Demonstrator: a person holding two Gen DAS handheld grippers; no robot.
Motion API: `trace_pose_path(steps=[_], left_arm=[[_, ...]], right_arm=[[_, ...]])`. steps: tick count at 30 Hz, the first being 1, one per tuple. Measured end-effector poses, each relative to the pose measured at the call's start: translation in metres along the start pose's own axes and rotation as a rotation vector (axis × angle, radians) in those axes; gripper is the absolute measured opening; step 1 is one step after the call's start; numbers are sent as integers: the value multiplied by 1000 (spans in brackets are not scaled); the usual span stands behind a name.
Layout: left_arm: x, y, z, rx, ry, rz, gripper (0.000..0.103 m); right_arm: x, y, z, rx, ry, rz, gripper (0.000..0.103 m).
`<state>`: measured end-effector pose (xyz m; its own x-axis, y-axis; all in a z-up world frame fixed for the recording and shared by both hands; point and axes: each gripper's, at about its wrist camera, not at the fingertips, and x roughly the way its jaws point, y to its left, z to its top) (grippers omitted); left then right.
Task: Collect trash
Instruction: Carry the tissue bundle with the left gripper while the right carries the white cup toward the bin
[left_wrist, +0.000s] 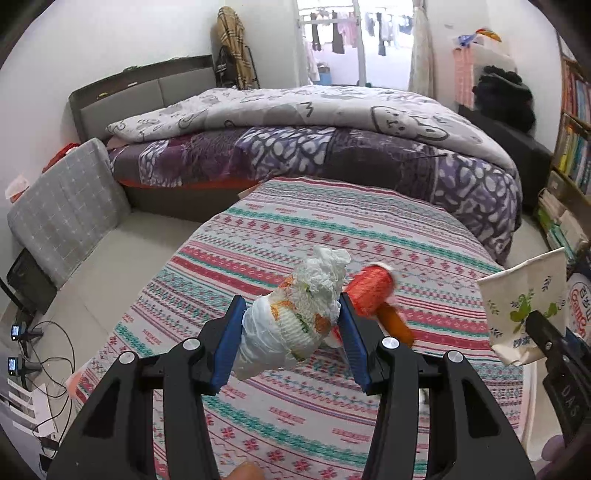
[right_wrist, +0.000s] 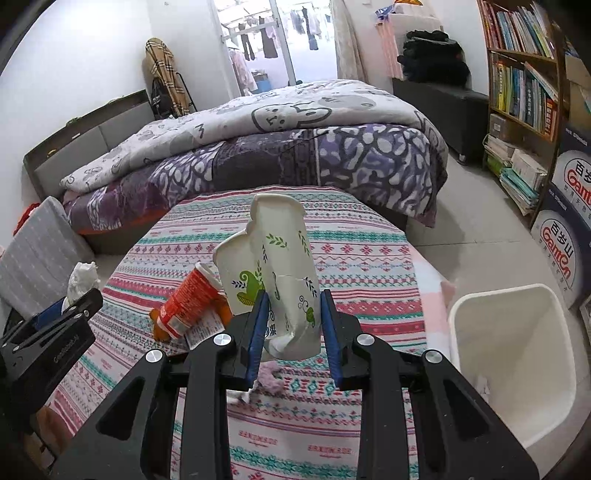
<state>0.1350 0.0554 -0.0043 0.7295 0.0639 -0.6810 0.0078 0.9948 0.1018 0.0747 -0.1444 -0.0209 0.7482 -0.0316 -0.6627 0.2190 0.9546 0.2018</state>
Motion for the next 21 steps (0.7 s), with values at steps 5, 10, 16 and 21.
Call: trace_pose_path(steps=[5,10,16,21], left_arm=[[-6,-22,-3,26,-10,-24,50],[-8,-40,-7,51,-11,-44,50],[-10,-63,-13,94,-8,-71,50],[-10,-83,-19,133,2,-97,50]], right_arm=[[-6,-16,0,22,-4,-18,27],[-10,-40,3,68,0,-45,27],[-14,-76,5,152,5,-108,28],[-14,-113,3,255,32,-156,28]])
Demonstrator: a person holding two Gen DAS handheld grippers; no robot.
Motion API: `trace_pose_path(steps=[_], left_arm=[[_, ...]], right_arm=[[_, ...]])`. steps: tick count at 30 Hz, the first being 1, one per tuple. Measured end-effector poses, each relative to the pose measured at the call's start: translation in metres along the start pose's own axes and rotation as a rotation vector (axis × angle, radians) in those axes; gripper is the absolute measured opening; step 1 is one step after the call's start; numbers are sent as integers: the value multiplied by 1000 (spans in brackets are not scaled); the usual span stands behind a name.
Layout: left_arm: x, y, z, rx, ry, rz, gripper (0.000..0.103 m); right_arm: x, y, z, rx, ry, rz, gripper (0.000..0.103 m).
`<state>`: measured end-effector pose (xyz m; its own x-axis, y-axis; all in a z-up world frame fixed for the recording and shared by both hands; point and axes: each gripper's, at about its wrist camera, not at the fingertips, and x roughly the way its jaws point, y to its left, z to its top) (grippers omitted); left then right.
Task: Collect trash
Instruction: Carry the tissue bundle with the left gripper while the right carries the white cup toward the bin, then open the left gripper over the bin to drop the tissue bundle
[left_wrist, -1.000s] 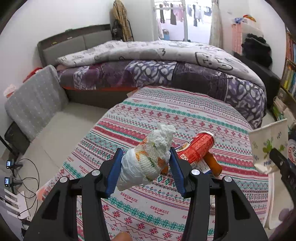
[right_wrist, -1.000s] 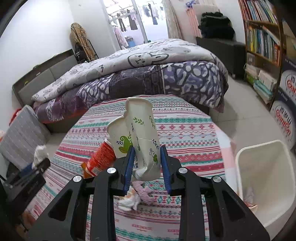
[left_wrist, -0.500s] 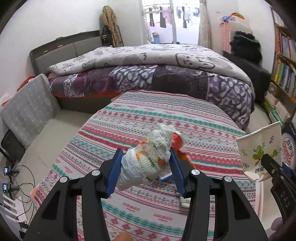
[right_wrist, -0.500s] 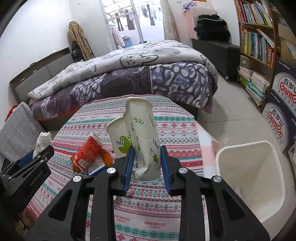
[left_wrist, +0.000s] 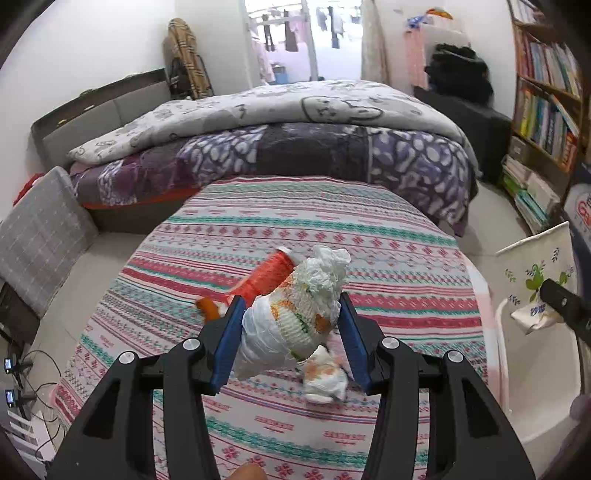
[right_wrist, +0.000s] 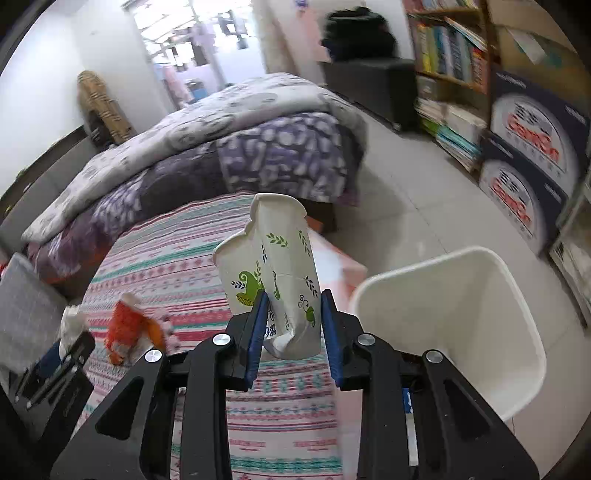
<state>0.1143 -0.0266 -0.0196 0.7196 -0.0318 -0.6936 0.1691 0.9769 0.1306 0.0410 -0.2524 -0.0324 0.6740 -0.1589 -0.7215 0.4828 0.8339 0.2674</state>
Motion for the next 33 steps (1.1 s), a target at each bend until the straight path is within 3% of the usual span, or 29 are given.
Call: trace_pose_path(steps=[11,12,14,20,33], left_arm=[[2,-44,-7,62,35,-99,50],[2,-49,-8,66,41,-115,50],[2,-59,-9,78,48,-144,50],[-6,-96,-15,139,51,-229,50],[-26,-178,-29,259,95,-440,50]], right_arm=[[-3,-73,12,213,27,-82,33],[-6,-80,14,232,26,-88,37],[-10,-90,15,258,18,-104,56],[-24,-124,21,347,-19,-159,83],[-46,-167,28,446,-47,-139,89]])
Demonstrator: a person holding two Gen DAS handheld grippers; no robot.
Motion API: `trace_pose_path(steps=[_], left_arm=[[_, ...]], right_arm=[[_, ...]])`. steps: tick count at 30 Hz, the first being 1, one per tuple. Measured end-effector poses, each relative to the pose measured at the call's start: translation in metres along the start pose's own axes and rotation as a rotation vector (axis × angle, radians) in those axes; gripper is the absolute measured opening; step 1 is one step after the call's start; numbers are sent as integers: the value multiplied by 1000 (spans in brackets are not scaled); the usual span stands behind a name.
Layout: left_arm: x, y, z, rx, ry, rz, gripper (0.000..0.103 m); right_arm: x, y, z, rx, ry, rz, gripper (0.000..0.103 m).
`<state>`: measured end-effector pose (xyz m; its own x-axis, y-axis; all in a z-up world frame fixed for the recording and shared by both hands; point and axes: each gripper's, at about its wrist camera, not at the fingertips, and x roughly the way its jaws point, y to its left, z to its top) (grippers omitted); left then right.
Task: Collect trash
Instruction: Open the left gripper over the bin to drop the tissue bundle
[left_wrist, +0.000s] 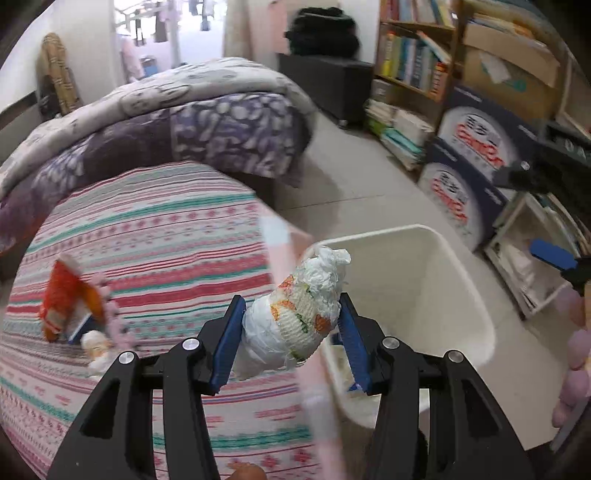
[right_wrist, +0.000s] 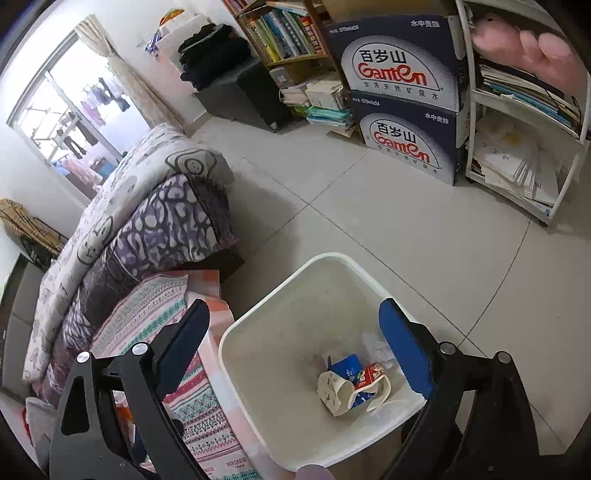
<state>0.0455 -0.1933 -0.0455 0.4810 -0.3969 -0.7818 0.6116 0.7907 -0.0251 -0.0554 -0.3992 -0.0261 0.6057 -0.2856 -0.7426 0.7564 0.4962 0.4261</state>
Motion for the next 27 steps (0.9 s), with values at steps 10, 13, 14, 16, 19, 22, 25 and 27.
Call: trace_pose_path(steps=[10,13,14,16,19,22,25,27], left_arm=[[14,-26,3,-25,98,-260,62],[15,-23,2,-43,110,-307,70],[15,-22,2,-45,108,-308,71],[13,-17,2,-55,105,-312,73],[10,-7,1,-64,103,-276,73],[7,5,-1,-65,104,-226,74],[7,20,-6,-68,109,-143,74],[7,34,-11,-78,112,-83,74]], right_arm=[[-5,-10,9,46,7,37,92],[-5,-6,8,36,10,40,92],[-5,-5,7,33,11,40,92],[-4,-1,4,23,14,40,92],[-2,7,0,-6,21,35,93],[2,17,-6,-50,35,26,95],[6,31,-14,-112,48,10,95],[7,39,-19,-151,52,0,96]])
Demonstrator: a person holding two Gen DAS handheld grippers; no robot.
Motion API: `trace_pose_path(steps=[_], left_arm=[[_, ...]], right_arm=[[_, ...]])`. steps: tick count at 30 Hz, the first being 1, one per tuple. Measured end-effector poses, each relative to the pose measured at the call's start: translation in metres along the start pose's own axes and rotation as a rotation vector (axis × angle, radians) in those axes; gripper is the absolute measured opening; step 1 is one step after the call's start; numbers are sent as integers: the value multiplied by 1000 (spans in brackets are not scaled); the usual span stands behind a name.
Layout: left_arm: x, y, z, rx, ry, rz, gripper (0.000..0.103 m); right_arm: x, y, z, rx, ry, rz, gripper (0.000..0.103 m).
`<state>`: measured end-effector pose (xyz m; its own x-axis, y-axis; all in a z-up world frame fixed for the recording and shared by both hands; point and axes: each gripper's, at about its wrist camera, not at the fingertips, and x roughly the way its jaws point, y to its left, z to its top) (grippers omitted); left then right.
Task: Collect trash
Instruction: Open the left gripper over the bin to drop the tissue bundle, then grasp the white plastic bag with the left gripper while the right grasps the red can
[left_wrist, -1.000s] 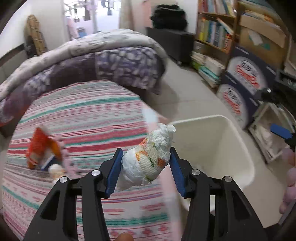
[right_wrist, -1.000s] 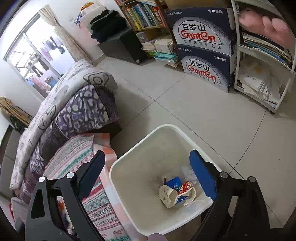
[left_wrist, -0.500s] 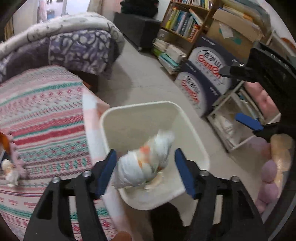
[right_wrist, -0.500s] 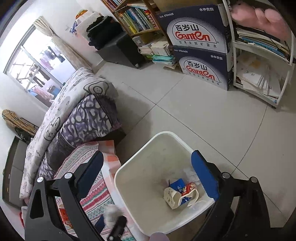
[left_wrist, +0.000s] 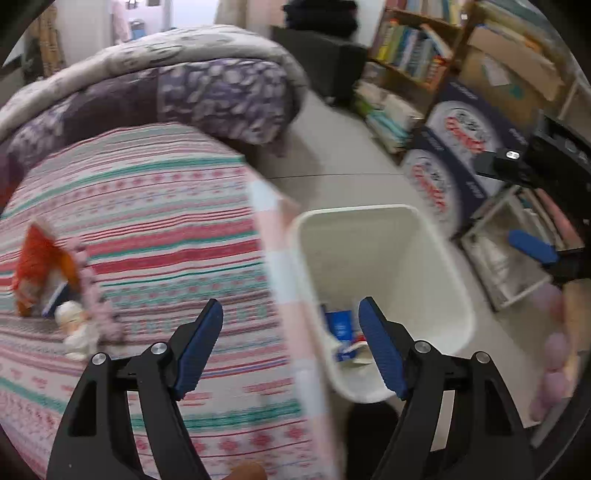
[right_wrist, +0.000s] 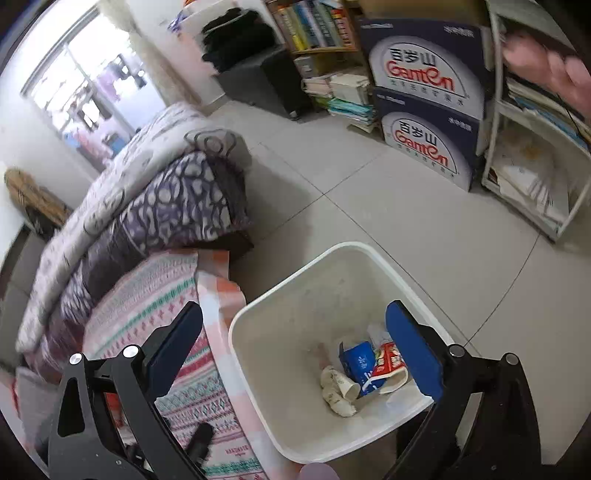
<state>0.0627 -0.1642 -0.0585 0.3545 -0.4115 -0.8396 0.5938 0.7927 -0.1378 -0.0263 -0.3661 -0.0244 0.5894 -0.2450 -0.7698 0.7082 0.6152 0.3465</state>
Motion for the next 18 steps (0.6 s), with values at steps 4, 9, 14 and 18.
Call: trace_pose_path(steps=[4,9,14,18], left_arm=[[-3,34,-6,-49,-1,108,74],[-7,75,-16,-130,1,263,74],[-5,127,-27,-286,44,417,74],[-1,158,-30,-408,74,400,74]], right_arm=[[4,22,-9,-86,10,-13,96],[12,45,-24,-147,46,-6,96],[20,66,-37,-201,75,1,96],[25,78,-46,-231,92,1,96]])
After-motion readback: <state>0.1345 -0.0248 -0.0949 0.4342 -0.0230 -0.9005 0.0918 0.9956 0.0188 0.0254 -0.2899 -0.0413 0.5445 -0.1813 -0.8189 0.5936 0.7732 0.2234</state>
